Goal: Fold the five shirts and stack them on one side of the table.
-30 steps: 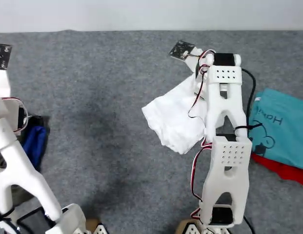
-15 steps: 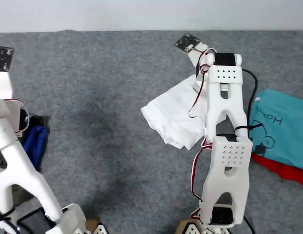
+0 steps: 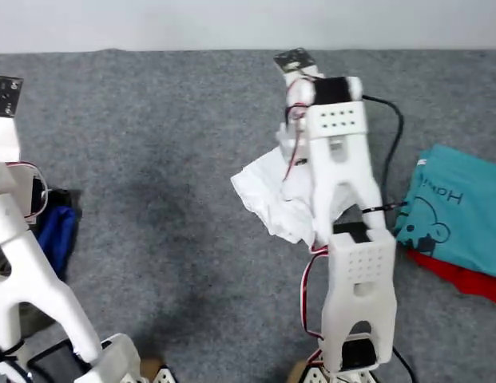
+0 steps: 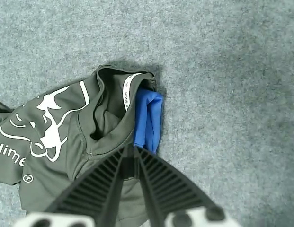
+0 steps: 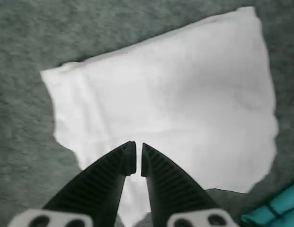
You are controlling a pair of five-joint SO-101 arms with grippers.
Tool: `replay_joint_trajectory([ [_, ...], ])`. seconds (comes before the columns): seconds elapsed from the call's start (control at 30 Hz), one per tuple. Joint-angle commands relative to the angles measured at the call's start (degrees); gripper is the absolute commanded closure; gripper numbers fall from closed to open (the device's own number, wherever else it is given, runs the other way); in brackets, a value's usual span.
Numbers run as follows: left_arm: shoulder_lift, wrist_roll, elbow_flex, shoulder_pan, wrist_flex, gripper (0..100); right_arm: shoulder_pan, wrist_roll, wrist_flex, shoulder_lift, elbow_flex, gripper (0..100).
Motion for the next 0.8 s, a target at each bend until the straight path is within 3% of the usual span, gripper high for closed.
replay_joint_trajectory([
  [0.0,-1.9,-0.3,-0.1,0.1,0.6,99,-4.7,-3.3,1.8,-0.5,-1.3,98.9],
  [0.33,-1.9,-0.1,0.0,0.1,0.7,99,-12.2,-3.8,-4.6,15.6,-1.6,98.8],
  [0.53,-1.9,-0.1,0.0,0.1,0.7,99,-14.6,-3.8,-1.6,10.4,-3.3,98.8],
  [0.77,-1.8,-0.1,0.0,0.1,0.7,99,-9.7,-3.6,2.4,2.2,-7.6,98.8],
])
